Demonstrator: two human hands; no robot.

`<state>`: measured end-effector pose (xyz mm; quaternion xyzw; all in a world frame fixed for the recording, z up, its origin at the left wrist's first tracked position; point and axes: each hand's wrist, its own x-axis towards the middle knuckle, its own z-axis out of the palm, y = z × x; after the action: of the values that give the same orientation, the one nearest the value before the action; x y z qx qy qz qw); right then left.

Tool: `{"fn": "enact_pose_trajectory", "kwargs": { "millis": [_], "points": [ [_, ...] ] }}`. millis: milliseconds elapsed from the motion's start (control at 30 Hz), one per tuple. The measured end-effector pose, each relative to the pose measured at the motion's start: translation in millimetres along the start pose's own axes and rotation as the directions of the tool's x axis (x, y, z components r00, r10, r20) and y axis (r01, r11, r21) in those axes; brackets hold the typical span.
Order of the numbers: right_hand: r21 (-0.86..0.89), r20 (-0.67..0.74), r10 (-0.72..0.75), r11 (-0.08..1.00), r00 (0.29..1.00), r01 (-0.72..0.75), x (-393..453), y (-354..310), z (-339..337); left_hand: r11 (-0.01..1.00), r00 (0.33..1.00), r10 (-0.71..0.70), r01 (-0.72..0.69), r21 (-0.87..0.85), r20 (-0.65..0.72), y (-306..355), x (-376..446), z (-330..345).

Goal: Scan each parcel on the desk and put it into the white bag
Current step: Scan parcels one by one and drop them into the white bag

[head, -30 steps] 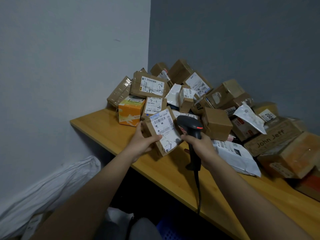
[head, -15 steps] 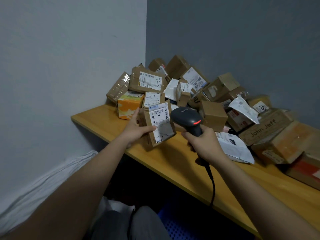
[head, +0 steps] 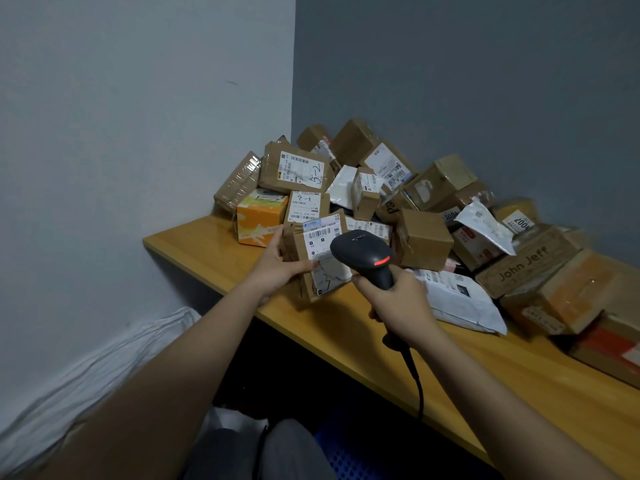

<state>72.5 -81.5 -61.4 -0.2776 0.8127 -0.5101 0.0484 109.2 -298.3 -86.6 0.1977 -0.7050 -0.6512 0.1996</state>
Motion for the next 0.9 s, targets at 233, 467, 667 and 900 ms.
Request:
{"fn": "enact_pose_trajectory", "kwargs": {
  "millis": [233, 467, 667, 900],
  "points": [
    [-0.002, 0.036, 0.034, 0.999, 0.999, -0.034, -2, 2, -1, 1.000, 1.000, 0.001, -0.001, -0.006, -0.006, 0, 2, 2],
    [0.006, 0.045, 0.047, 0.999, 0.998, -0.047, 0, 3, -1, 0.994, 0.998, -0.055, 0.056, -0.093, 0.010, -5, 7, 1],
    [0.032, 0.068, 0.050, 0.998, 0.996, -0.052, 0, 1, 1, 0.992, 0.999, -0.048, 0.047, -0.118, 0.001, -6, 9, -3],
    [0.069, 0.116, 0.026, 0.997, 0.993, -0.034, 6, -13, 24, 0.989, 0.996, -0.046, 0.034, -0.146, -0.083, -13, -2, -43]
  ]
}}
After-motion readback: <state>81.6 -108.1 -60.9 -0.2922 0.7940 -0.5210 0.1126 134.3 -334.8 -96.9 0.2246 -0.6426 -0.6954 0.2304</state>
